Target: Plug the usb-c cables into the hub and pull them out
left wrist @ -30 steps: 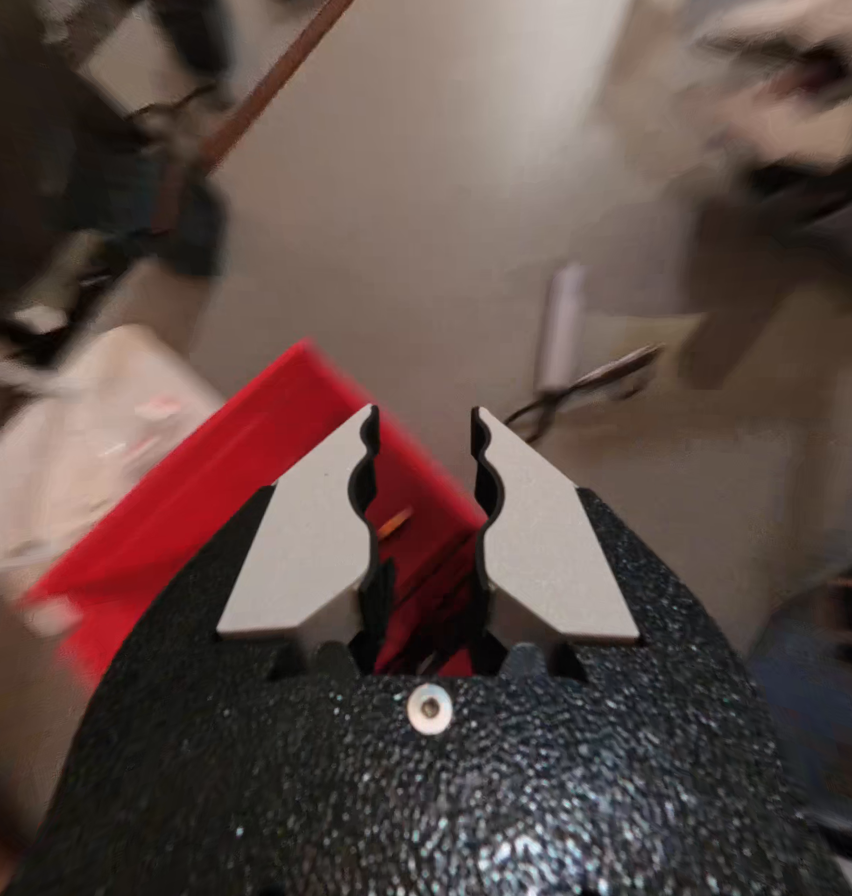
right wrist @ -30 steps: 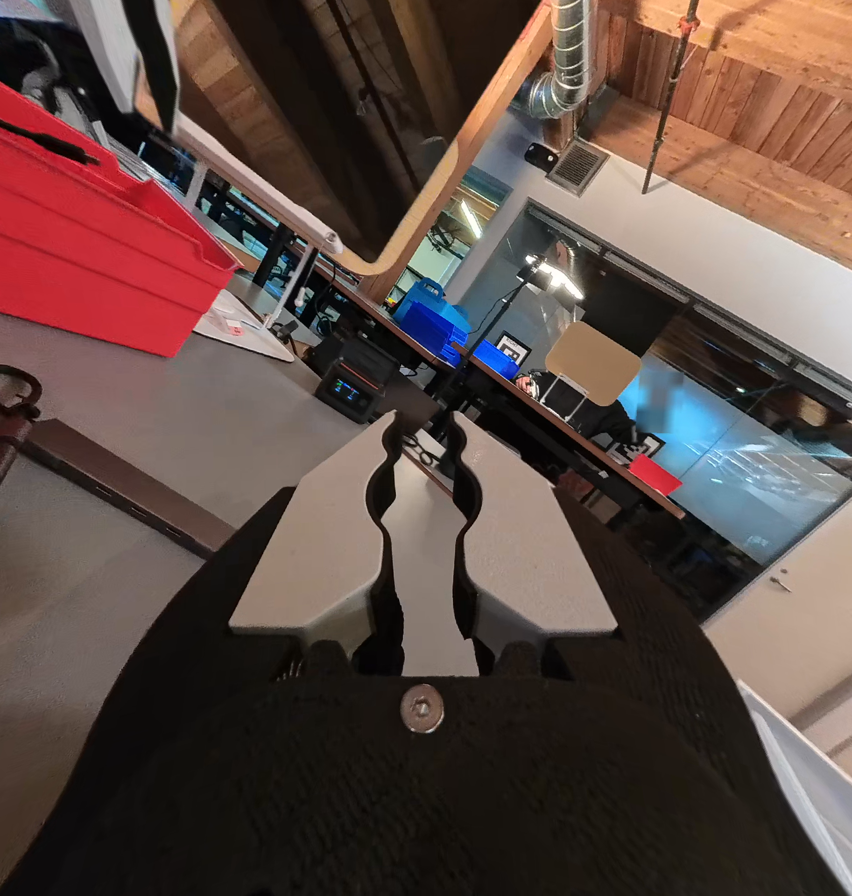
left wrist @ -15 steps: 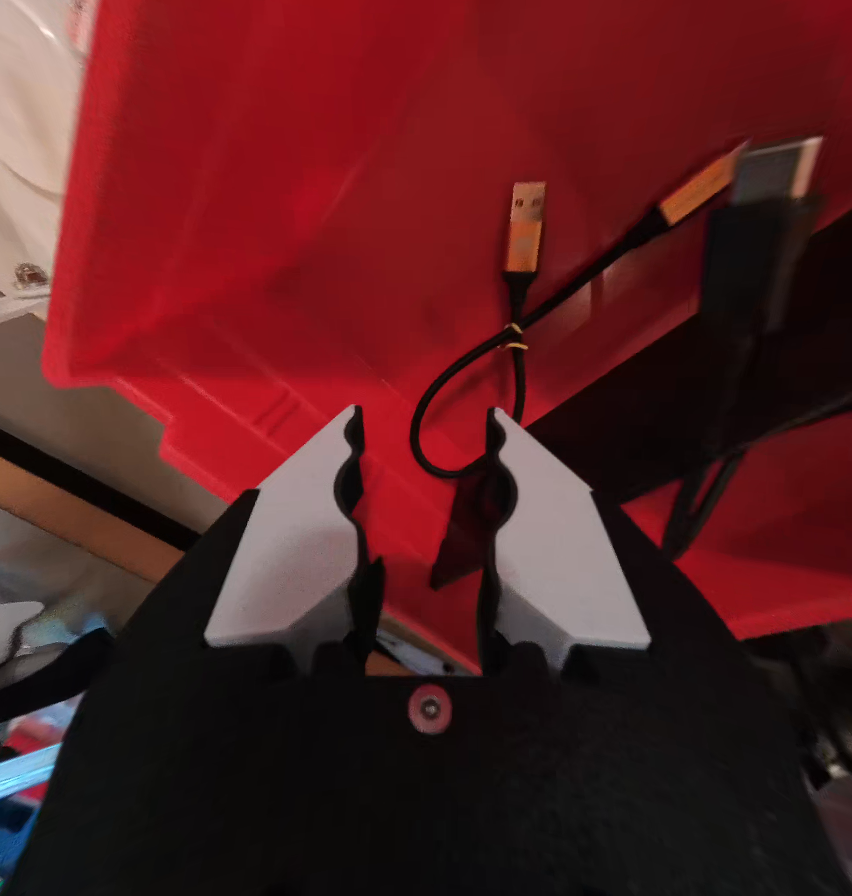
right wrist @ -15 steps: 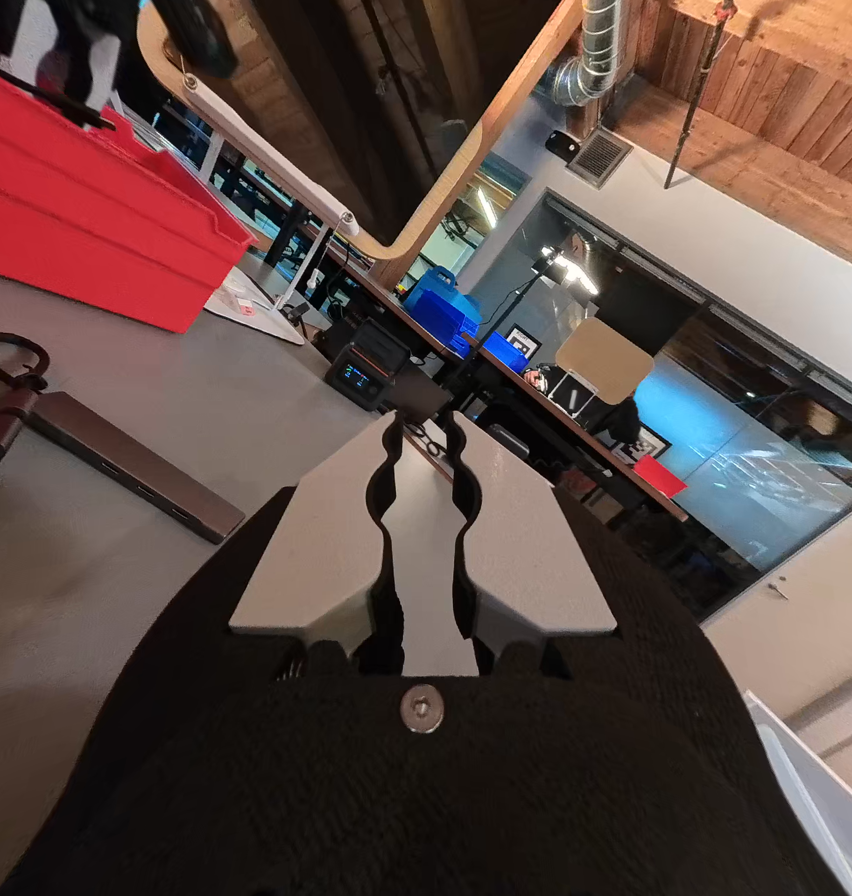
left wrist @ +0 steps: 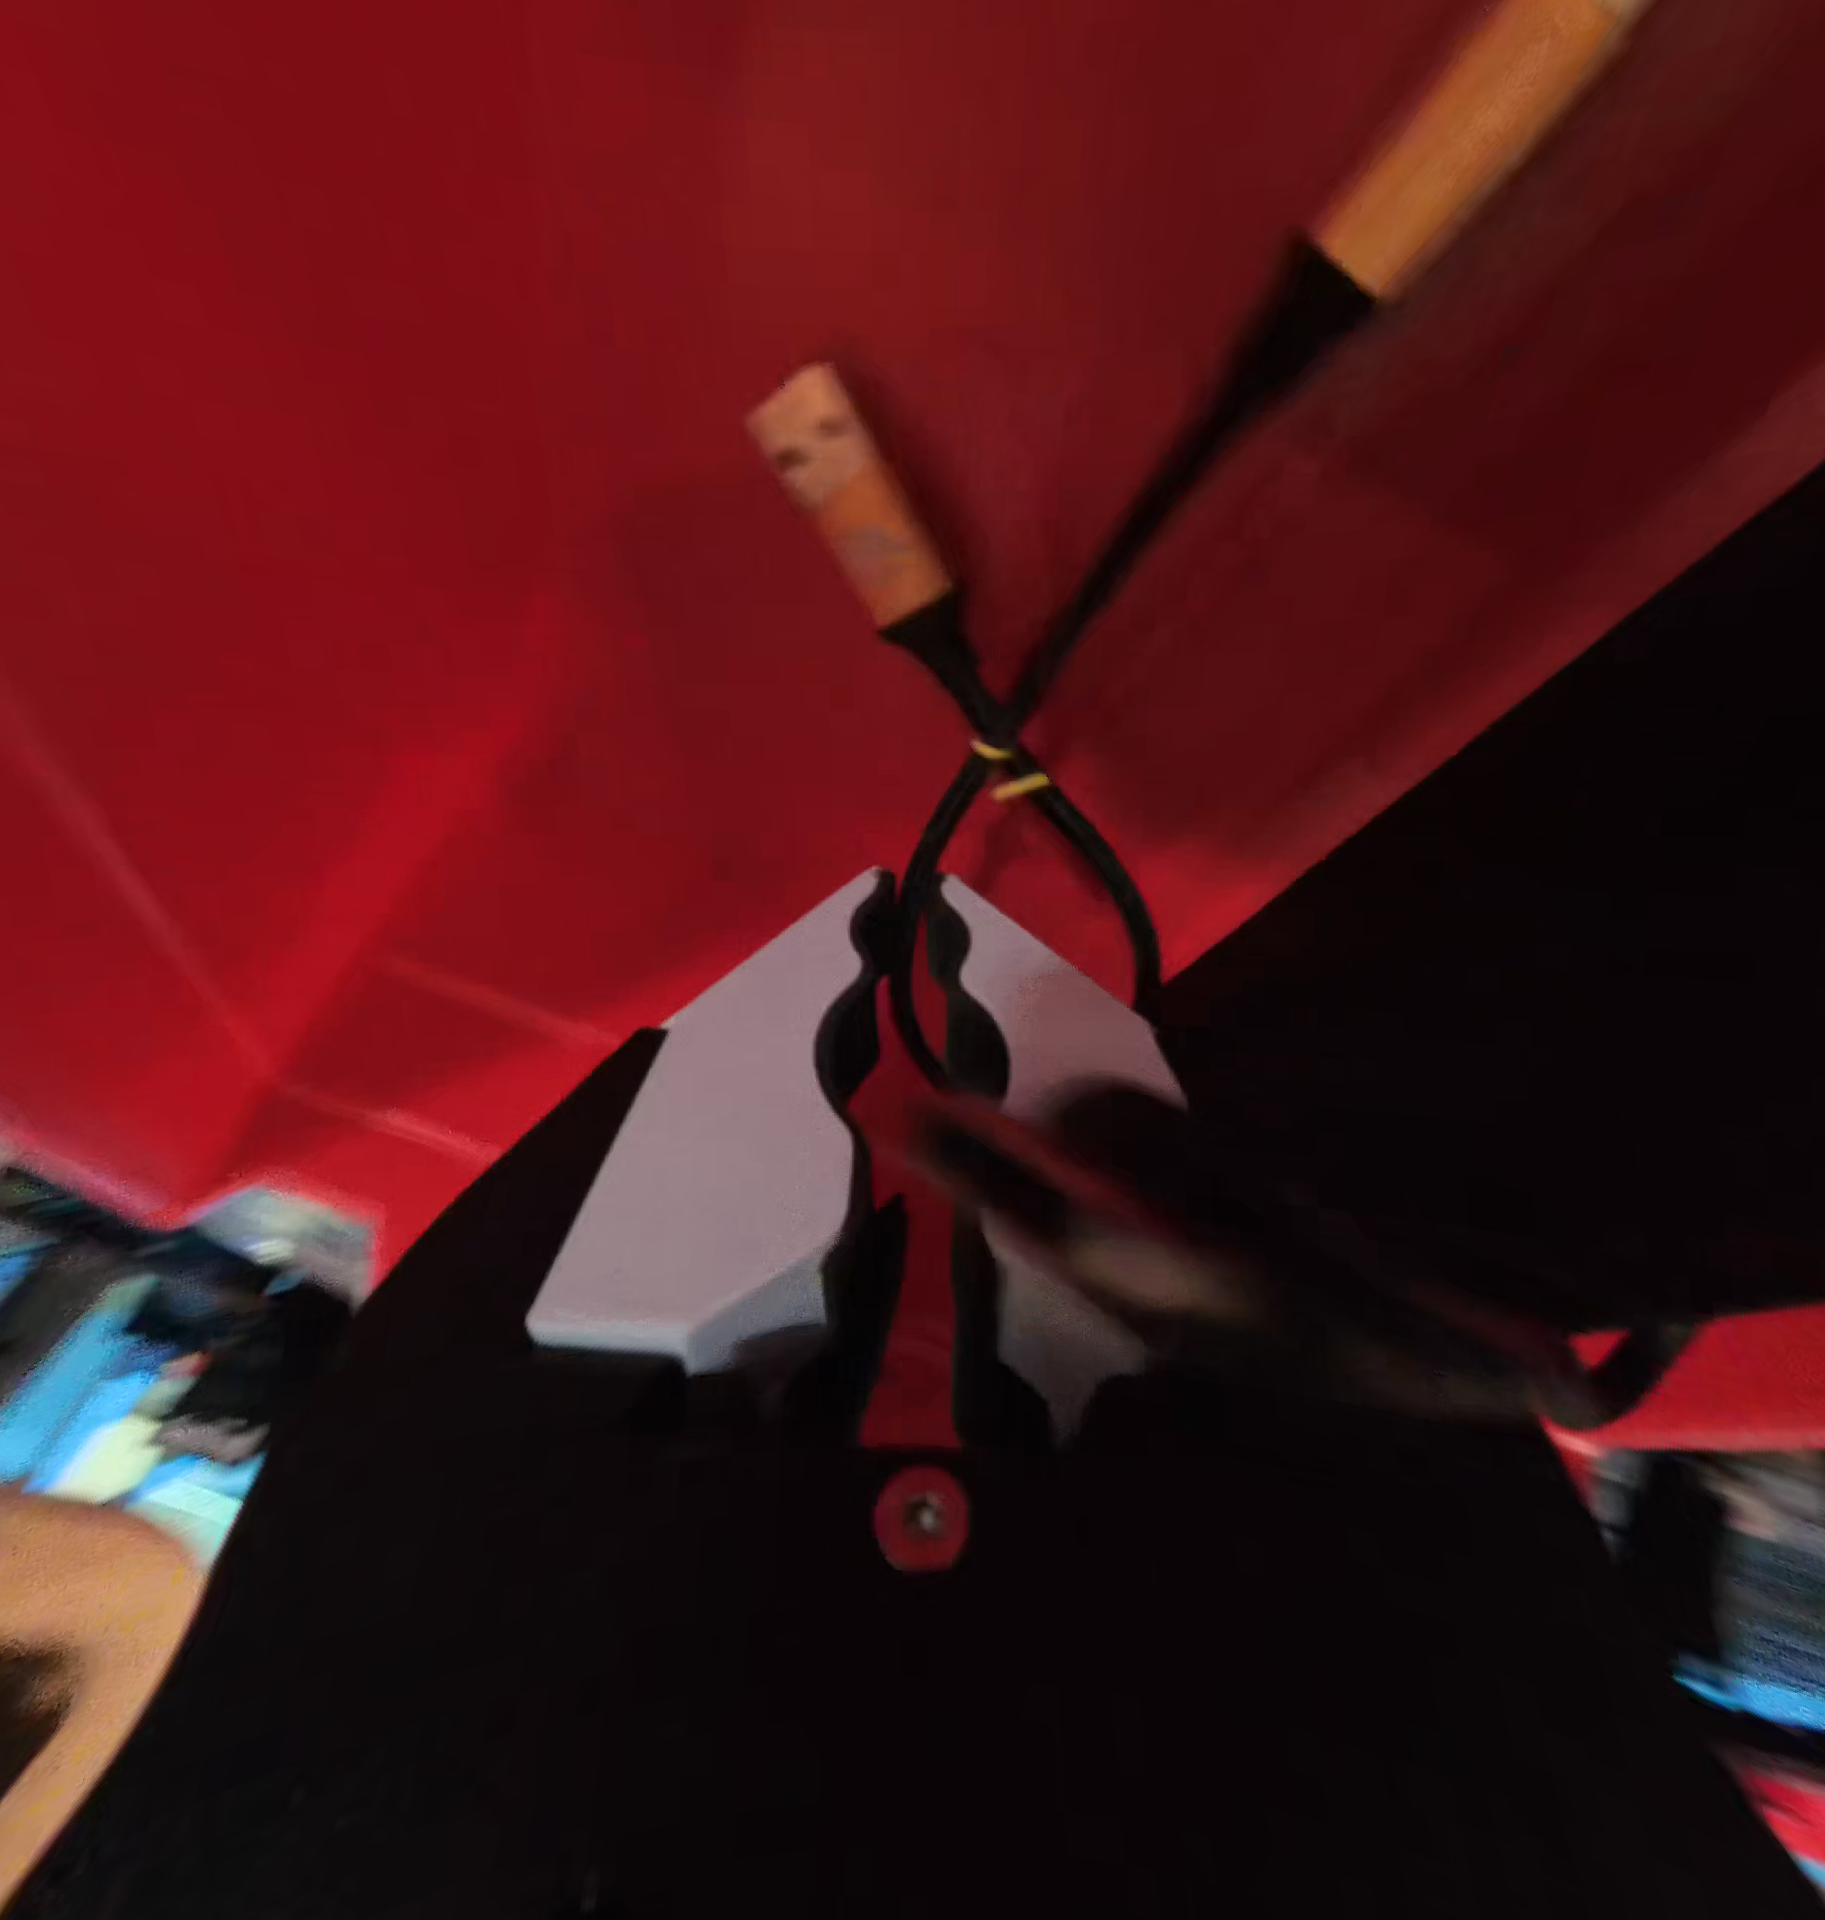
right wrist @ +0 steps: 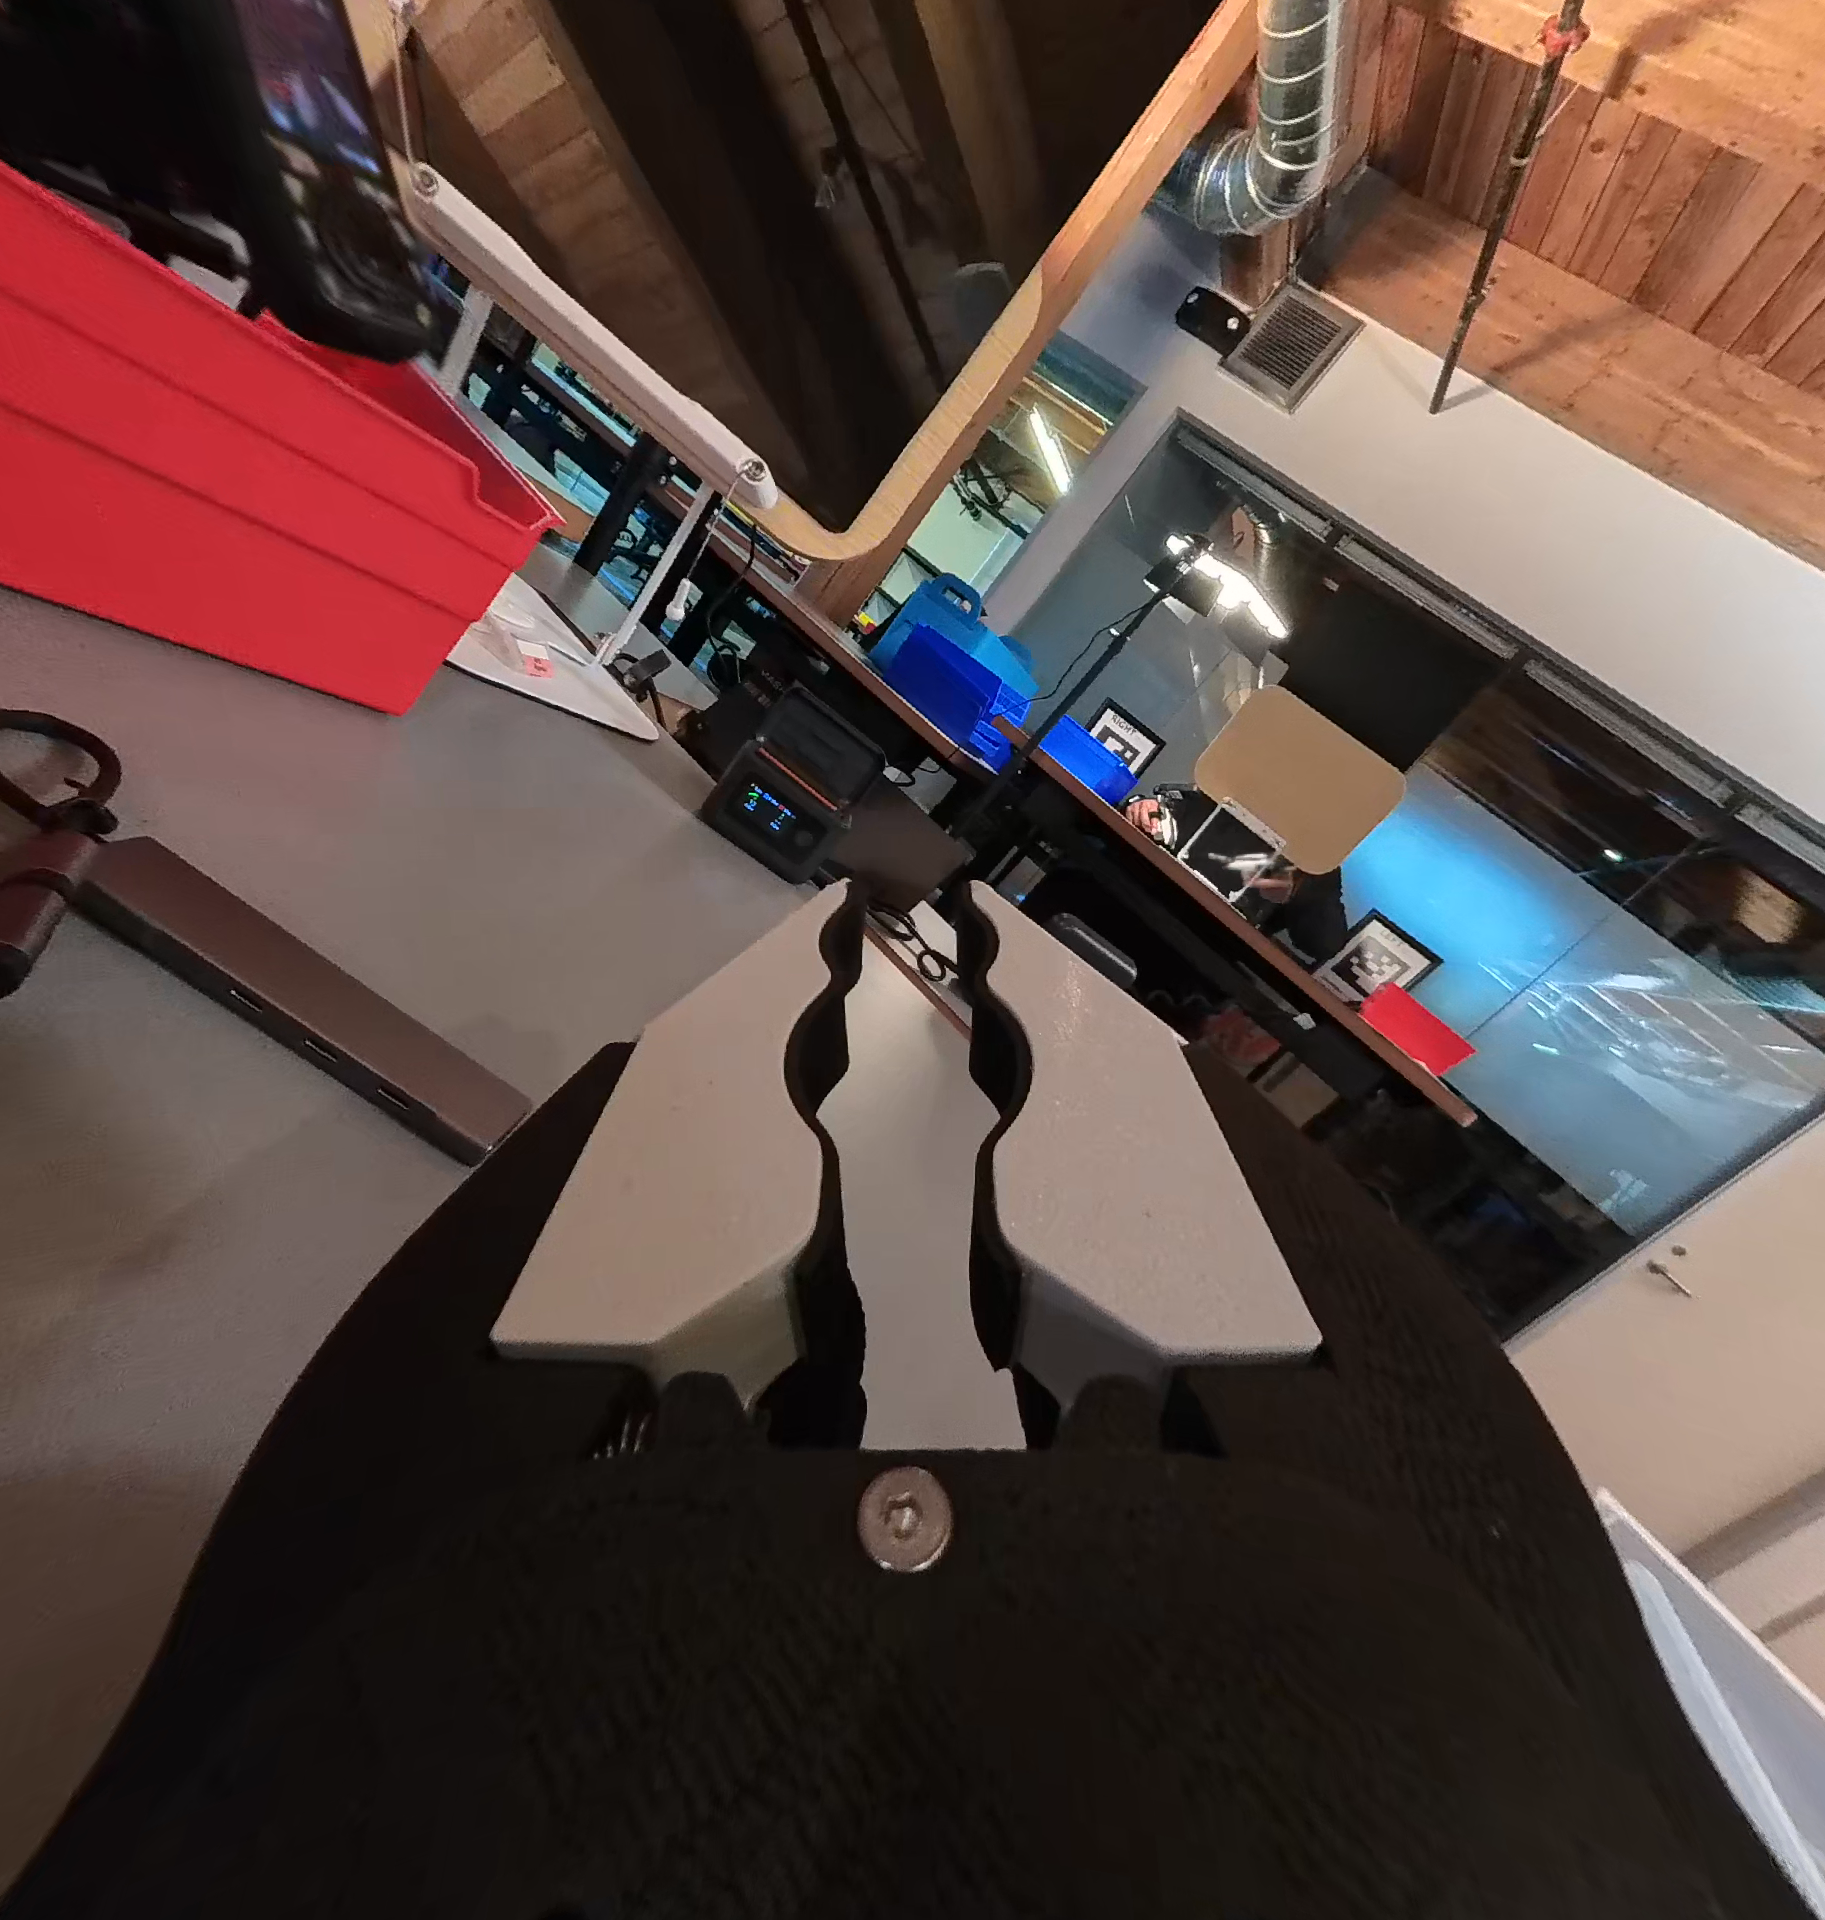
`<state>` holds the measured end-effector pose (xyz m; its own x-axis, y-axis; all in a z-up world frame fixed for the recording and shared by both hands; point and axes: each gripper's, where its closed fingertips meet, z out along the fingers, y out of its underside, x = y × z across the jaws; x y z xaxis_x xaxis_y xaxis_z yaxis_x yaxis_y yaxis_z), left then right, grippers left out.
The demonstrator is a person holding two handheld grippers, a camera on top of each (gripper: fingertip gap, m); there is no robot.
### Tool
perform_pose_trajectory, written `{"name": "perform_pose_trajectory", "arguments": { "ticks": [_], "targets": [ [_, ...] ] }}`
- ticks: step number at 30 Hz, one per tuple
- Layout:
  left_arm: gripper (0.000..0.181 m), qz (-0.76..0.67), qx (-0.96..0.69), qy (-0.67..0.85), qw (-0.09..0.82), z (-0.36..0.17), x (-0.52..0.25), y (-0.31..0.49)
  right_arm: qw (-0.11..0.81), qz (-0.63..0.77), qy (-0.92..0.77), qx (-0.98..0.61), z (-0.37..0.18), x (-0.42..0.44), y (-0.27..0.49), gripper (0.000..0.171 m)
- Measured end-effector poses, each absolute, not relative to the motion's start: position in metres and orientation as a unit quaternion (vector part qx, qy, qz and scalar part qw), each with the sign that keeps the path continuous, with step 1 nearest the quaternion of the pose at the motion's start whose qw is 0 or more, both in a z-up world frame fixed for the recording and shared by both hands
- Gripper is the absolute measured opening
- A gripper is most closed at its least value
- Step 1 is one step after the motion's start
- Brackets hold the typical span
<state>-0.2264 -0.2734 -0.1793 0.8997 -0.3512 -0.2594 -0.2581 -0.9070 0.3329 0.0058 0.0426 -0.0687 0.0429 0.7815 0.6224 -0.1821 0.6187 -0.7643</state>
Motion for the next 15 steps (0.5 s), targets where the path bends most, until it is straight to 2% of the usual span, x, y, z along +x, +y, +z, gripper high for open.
{"name": "perform_pose_trajectory", "arguments": {
  "ticks": [3, 9, 13, 15],
  "targets": [
    [0.001, -0.248, 0.945, -0.184, 0.111, -0.154, -0.234, -0.262, 0.677, 0.357, -0.592, -0.252, -0.068, 0.007, 0.042, 0.016],
    [0.0, -0.334, 0.922, -0.091, -0.175, -0.06, -0.208, -0.201, 0.674, 0.36, -0.594, -0.252, -0.069, 0.006, 0.041, 0.016],
    [0.001, -0.252, 0.905, -0.066, -0.336, -0.014, -0.141, -0.152, 0.674, 0.361, -0.595, -0.248, -0.069, 0.007, 0.039, 0.016],
    [0.001, -0.146, 0.915, -0.072, -0.368, -0.015, -0.097, -0.132, 0.674, 0.36, -0.596, -0.247, -0.07, 0.008, 0.038, 0.016]
  ]
}}
